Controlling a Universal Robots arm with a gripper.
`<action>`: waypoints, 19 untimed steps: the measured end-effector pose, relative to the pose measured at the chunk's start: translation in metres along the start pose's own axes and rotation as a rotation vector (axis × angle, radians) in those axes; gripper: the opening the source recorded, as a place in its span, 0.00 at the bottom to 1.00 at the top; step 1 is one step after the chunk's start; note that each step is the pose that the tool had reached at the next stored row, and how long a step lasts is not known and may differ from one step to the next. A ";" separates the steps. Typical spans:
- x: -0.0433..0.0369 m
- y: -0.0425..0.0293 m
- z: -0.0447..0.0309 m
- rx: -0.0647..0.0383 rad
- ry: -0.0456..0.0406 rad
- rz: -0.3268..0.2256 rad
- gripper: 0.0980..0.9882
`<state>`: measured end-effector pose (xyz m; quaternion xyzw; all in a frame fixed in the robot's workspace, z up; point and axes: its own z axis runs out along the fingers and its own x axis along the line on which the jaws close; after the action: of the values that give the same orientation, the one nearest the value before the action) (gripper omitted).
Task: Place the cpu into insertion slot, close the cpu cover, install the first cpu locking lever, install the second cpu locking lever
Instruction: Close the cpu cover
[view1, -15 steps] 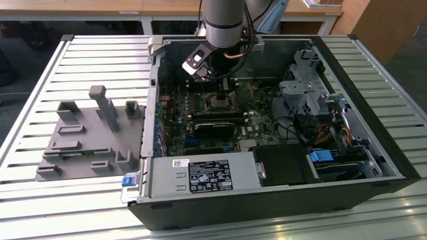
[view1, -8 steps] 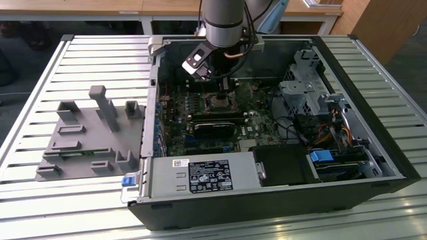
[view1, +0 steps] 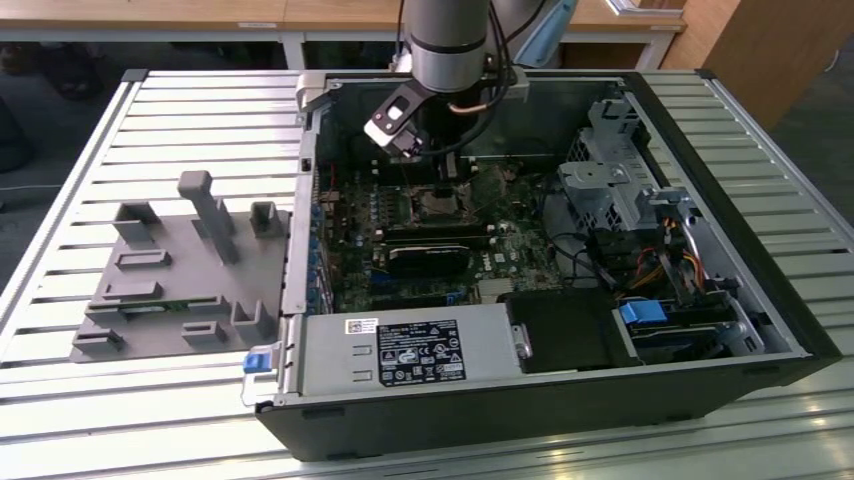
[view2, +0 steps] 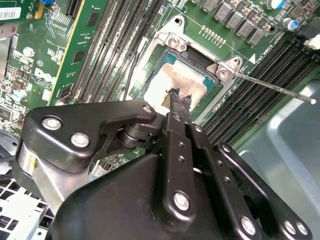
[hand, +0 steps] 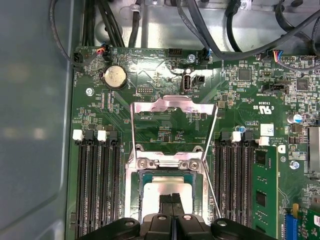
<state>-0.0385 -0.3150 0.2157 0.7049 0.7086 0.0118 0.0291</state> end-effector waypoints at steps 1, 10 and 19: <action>0.0000 0.0000 -0.0003 0.000 0.0000 0.000 0.01; -0.0001 0.0002 -0.0028 0.000 0.0000 0.000 0.01; -0.0001 0.0004 -0.0057 0.000 -0.0004 0.000 0.01</action>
<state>-0.0385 -0.3150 0.2215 0.7050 0.7086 0.0117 0.0293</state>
